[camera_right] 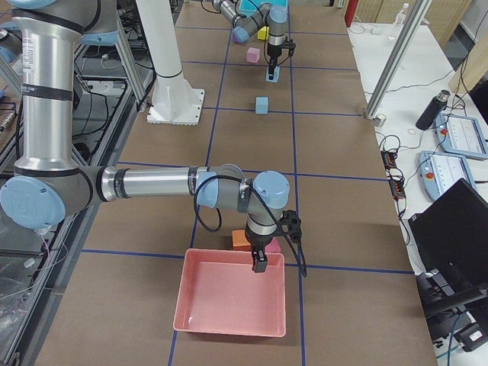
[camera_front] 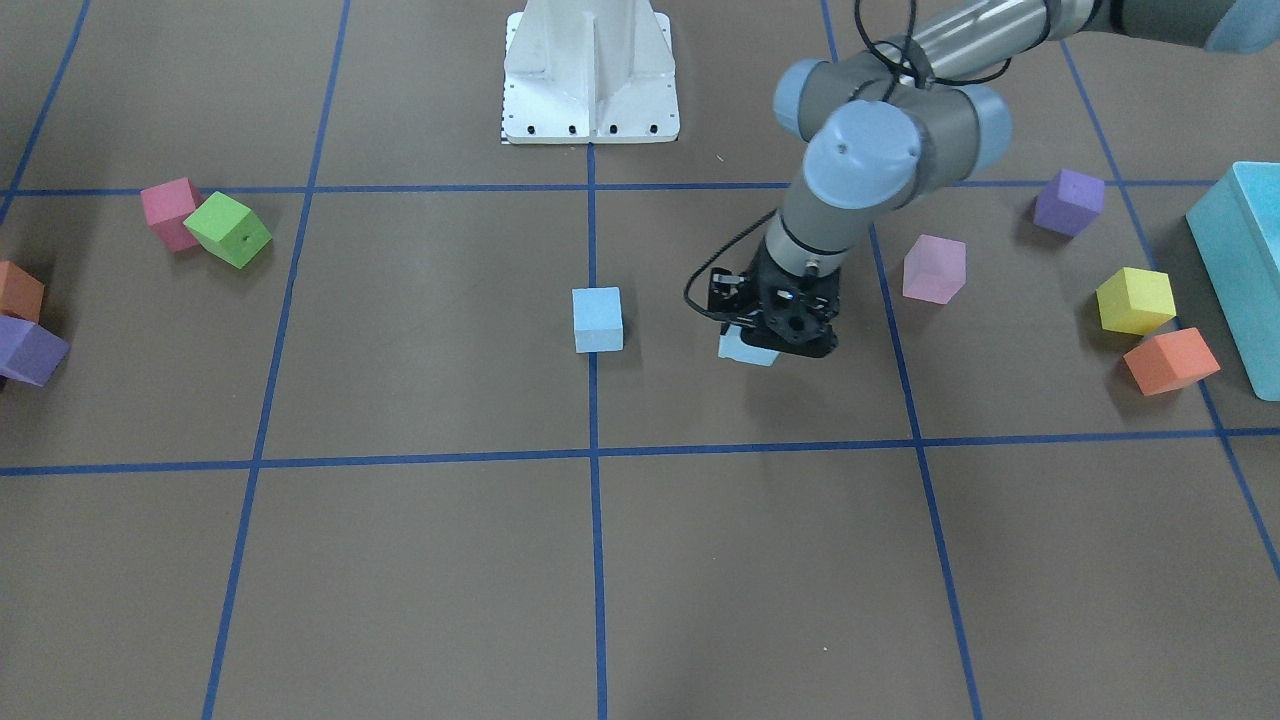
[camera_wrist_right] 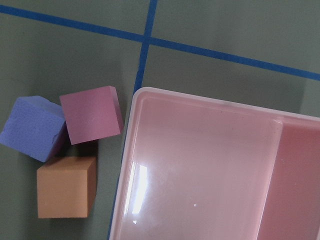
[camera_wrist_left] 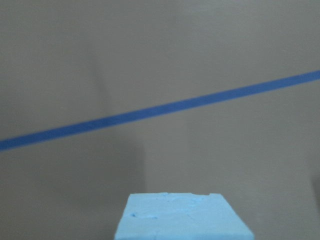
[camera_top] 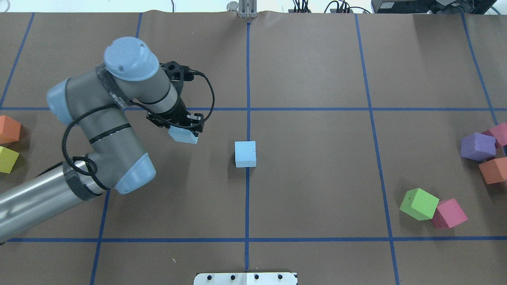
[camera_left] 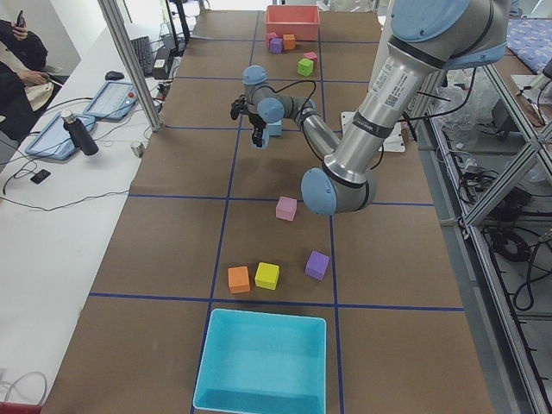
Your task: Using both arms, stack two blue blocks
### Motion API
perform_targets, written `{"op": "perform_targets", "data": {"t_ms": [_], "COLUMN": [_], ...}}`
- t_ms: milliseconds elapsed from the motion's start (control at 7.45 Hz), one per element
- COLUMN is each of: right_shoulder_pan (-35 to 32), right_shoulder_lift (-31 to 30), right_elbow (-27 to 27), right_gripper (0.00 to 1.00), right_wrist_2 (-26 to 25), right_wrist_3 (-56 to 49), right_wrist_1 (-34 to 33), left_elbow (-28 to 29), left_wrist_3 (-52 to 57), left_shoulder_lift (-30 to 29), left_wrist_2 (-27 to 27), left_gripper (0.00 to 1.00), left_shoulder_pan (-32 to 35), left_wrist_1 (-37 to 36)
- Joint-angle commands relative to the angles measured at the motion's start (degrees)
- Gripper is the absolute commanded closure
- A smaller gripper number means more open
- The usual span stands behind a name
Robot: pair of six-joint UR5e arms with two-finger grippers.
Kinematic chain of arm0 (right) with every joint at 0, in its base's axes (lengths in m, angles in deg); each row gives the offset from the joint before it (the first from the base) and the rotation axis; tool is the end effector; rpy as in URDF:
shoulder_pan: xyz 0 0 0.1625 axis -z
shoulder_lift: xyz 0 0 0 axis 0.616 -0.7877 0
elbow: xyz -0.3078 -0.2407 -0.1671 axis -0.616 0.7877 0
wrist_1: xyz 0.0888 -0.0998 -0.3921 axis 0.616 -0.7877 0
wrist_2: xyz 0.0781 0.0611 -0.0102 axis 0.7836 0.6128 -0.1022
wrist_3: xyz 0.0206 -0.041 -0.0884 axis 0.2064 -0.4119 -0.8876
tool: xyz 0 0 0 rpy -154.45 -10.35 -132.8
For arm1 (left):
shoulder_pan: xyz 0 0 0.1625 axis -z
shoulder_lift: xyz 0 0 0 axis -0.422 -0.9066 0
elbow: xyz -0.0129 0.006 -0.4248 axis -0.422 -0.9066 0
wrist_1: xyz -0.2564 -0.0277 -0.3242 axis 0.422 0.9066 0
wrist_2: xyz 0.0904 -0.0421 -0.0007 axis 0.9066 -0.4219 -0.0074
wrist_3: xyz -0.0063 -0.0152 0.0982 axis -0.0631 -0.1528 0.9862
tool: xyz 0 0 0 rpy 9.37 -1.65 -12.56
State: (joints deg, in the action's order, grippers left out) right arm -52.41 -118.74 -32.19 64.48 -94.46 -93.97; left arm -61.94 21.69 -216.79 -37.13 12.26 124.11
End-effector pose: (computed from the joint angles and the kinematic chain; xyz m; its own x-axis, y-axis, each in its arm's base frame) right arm 0.0758 -0.4393 0.6429 0.7679 -0.1787 0.6152 0.1919 0.9804 0.0452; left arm 0.4934 -0.4843 0.2227 0.6386 0.1414 -0.7564 -0.0927 0.9900 0.1067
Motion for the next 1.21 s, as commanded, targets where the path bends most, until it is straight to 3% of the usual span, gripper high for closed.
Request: {"op": "perform_targets", "data": {"t_ms": [0, 134, 268, 1074], "right_shoulder_pan": [0.00, 0.00, 0.00, 0.00], "right_shoulder_lift": [-0.04, -0.04, -0.04, -0.12], "right_elbow": [0.00, 0.00, 0.00, 0.00], "right_gripper": [0.00, 0.00, 0.00, 0.00], "right_wrist_2": [0.07, -0.02, -0.02, 0.51], "right_wrist_3": [0.00, 0.00, 0.09, 0.09], "right_wrist_1": [0.00, 0.00, 0.00, 0.00], "left_elbow": [2.86, 7.84, 8.76, 9.65], "left_wrist_3": [-9.35, -10.86, -10.79, -10.79], "left_shoulder_lift": [-9.78, -14.08, -14.47, -14.22], "left_wrist_2": [3.89, 3.98, 3.90, 3.81], "left_gripper": [0.84, 0.84, 0.83, 0.74], "left_shoulder_pan": [-5.39, -5.58, -5.58, -7.25], "left_wrist_1": [-7.22, -7.22, -7.05, -5.65]}}
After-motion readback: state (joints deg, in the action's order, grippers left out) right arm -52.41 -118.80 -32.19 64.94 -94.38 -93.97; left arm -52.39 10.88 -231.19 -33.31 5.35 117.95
